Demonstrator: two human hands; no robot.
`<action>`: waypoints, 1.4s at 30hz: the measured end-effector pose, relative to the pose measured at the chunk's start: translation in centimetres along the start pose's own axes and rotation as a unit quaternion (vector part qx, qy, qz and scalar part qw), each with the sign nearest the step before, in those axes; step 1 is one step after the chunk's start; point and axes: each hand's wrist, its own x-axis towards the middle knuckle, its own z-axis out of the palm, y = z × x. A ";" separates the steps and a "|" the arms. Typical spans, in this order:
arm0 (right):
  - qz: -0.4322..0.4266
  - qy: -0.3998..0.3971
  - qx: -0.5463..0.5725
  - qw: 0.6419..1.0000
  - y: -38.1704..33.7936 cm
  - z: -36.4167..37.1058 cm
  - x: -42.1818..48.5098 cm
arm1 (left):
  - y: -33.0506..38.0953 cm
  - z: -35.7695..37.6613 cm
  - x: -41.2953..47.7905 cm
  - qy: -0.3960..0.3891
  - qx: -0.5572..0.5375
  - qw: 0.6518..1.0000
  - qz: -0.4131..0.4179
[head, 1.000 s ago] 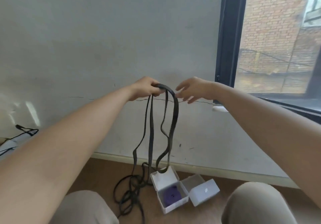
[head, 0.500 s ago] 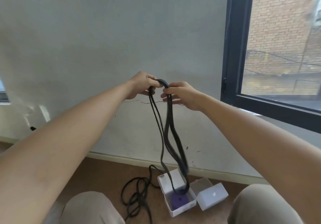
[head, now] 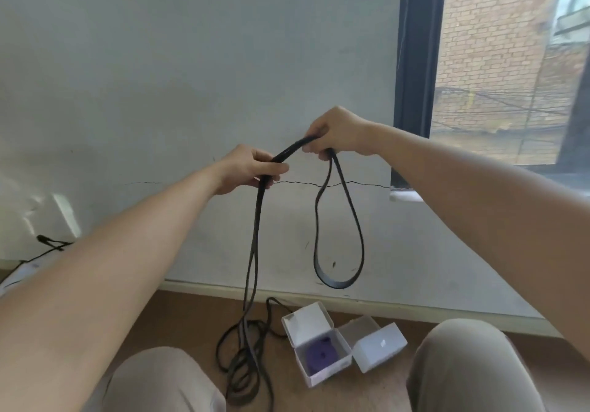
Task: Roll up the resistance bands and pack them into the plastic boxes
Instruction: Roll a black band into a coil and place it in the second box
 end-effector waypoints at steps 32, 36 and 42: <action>0.130 -0.081 0.049 0.987 10.3 2.1 -3.6 | -4.2 -0.2 1.1 0.159 -0.103 0.980 0.054; 0.136 -0.003 0.245 0.960 10.7 4.8 -4.3 | -6.7 1.5 0.6 0.148 -0.119 0.982 0.002; 0.119 0.000 0.317 0.941 11.7 8.1 -4.0 | -14.0 3.1 -1.0 0.026 0.014 0.997 -0.074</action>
